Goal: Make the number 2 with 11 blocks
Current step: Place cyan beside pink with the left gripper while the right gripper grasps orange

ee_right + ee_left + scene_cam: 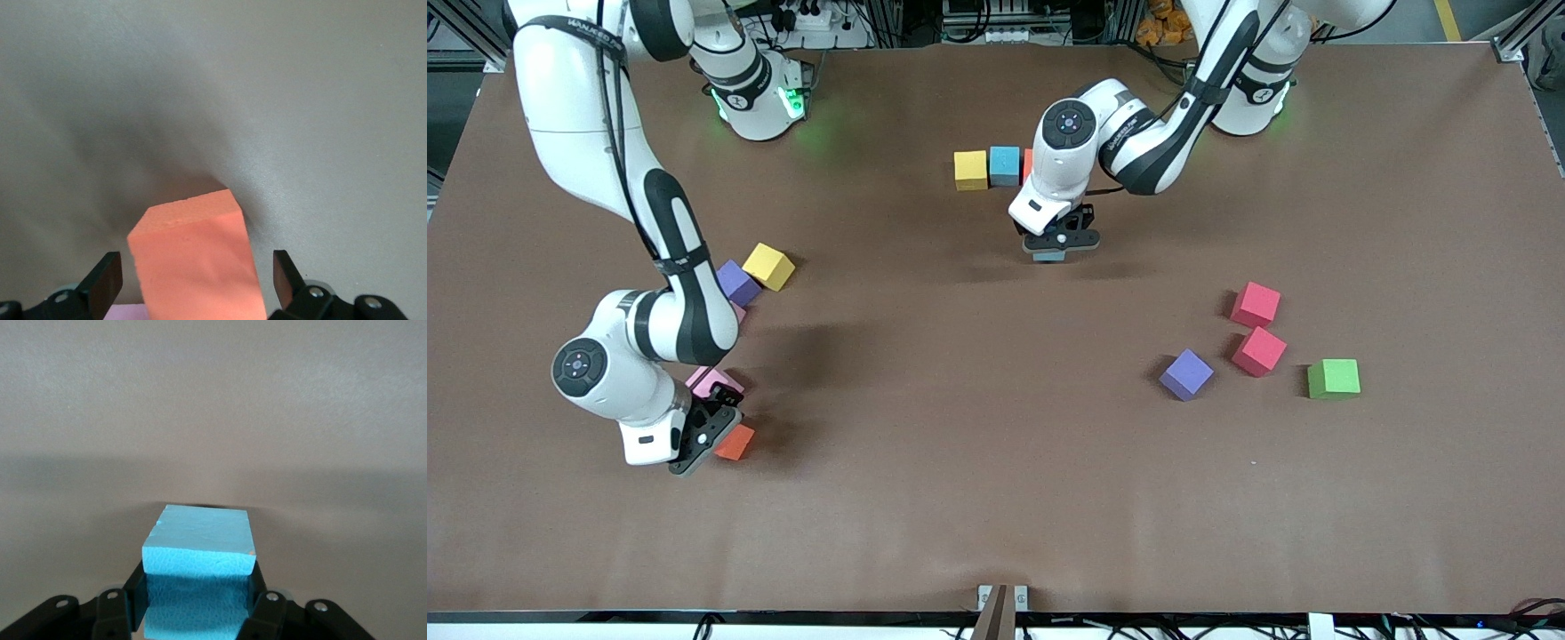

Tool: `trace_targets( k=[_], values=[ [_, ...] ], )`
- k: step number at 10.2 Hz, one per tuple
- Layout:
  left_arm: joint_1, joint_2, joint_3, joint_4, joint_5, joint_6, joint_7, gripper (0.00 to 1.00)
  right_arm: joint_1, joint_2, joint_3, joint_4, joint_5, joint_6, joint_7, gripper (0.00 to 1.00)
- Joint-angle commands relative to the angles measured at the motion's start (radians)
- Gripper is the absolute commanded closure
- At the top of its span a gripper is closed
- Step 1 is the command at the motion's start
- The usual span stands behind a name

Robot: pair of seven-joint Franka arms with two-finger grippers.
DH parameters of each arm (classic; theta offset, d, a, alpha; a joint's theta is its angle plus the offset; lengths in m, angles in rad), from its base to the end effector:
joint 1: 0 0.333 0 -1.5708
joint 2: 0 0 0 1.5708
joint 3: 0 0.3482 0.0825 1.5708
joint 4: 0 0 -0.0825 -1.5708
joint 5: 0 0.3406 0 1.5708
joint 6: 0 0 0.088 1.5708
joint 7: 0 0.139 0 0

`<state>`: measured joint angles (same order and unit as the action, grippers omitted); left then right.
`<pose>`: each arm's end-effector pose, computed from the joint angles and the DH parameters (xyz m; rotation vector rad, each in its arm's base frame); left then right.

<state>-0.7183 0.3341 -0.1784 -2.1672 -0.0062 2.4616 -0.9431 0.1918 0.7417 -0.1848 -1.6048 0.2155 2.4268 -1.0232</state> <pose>0.3411 -0.4244 0.2715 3.1281 0.0938 -0.1103 0.6965 0.0306 0.2294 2.7849 1.3928 0.1526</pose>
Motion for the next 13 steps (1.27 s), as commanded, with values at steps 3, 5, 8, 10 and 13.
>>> trace_targets(
  k=[3,5,8,10,13],
  values=[
    [-0.038,0.032,0.007,0.029,-0.018,-0.015,-0.006,0.4,-0.02,0.034,0.024,0.042,0.025,0.009,-0.032,0.0],
    [-0.052,0.045,0.007,0.032,-0.02,-0.013,-0.006,0.4,-0.02,0.033,0.024,0.043,0.025,0.008,-0.029,0.46],
    [-0.058,0.052,0.007,0.033,-0.02,-0.013,-0.013,0.4,-0.009,0.03,0.031,0.072,0.05,-0.021,-0.005,0.79],
    [-0.058,0.055,0.007,0.035,-0.02,-0.009,-0.017,0.4,0.012,0.021,0.033,0.118,0.048,-0.107,0.087,0.79],
    [-0.061,0.066,0.004,0.041,-0.031,-0.007,-0.019,0.4,0.047,0.007,0.031,0.132,0.047,-0.156,0.156,0.79]
  ],
)
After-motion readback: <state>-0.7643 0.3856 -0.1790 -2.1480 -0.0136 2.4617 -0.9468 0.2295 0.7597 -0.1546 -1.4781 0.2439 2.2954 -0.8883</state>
